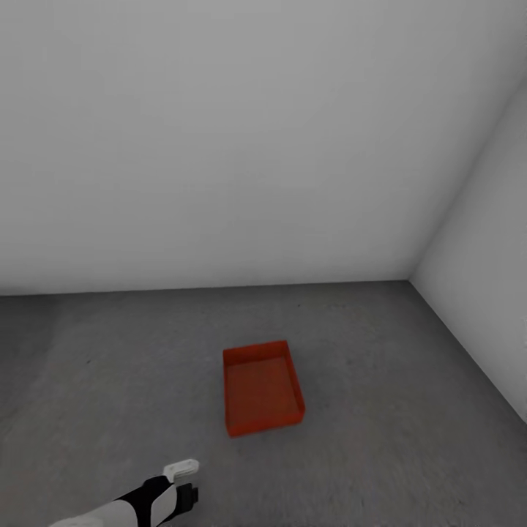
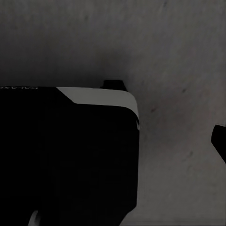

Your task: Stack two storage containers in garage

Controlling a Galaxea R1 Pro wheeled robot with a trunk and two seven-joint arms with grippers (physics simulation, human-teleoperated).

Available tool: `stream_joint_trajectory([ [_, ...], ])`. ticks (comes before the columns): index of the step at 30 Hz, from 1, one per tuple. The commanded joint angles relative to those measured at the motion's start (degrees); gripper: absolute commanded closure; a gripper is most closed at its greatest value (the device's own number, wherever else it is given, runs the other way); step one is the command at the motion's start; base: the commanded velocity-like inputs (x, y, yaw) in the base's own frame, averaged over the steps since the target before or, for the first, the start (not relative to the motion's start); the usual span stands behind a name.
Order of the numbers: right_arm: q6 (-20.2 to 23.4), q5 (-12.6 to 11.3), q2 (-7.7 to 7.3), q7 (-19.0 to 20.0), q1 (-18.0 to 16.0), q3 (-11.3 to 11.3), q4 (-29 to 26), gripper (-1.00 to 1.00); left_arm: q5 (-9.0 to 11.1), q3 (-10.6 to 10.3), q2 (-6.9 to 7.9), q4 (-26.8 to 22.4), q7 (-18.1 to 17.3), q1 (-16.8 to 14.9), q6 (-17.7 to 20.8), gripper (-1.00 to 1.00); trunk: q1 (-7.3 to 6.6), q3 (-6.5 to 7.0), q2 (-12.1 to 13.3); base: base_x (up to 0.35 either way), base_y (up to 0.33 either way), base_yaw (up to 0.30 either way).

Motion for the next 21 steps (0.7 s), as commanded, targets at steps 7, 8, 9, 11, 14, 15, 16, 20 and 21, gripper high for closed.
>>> stream_joint_trajectory([
  [7, -0.55, -0.85, 0.05, -0.16, 0.17, 0.48, 0.08, -1.0, 0.48, 0.03, 0.12, -0.01, 0.3, 0.09, -0.28, -1.0, 0.0, 0.06, -0.07, -0.048, 0.0, 0.0],
  [8, -0.58, -0.9, 0.07, -0.15, 0.17, 0.48, 0.08, -1.0, 0.48, 0.04, 0.12, -0.01, 0.28, 0.09, -0.23, -1.0, 0.0, 0.14, -0.07, -0.004, 0.0, 0.0],
  [9, -0.61, -0.93, 0.13, -0.15, 0.18, 0.48, 0.08, -1.0, 0.48, 0.03, 0.12, -0.01, 0.26, 0.17, -0.24, -1.0, 0.0, 0.22, -0.07, -0.002, 0.0, 0.0],
  [11, -0.67, -0.97, 0.13, -0.15, 0.23, 0.48, 0.09, -1.0, 0.39, 0.02, 0.16, -0.02, 0.24, 0.95, -0.32, -1.0, 0.0, 0.39, -0.07, -0.001, 0.0, 0.0],
  [14, -0.7, -1.02, 0.18, -0.19, 0.26, 0.48, 0.09, -1.0, 0.3, 0.04, 0.2, -0.02, 0.24, 1.86, -1.25, -1.0, 0.0, 0.66, -0.07, 0.0, 0.0, 0.0],
  [15, -0.7, -1.03, 0.18, -0.18, 0.26, 0.48, 0.09, -1.0, 0.3, 0.04, 0.21, -0.02, 0.24, 2.0, -1.6, -1.0, 0.0, 0.75, -0.07, 0.0, 0.0, 0.0],
  [16, -0.7, -1.04, 0.19, -0.17, 0.33, 0.48, 0.09, -1.0, 0.29, 0.03, 0.21, -0.01, 0.24, 2.21, -1.85, -1.0, 0.0, 0.84, -0.07, 0.0, 0.0, 0.0],
  [20, -0.86, -1.06, 0.18, -0.15, 1.63, 0.48, 0.09, -1.0, -0.05, 0.01, 0.33, -0.05, -1.81, 4.48, -2.31, -1.0, 0.0, 1.19, -0.07, 0.0, 0.0, 0.0],
  [21, -0.9, -1.08, 0.18, -0.13, 1.69, 0.48, 0.09, -1.0, -0.03, 0.01, 0.43, -0.04, -2.63, 4.59, -2.32, -1.0, 0.0, 1.28, -0.07, 0.0, 0.0, 0.0],
])
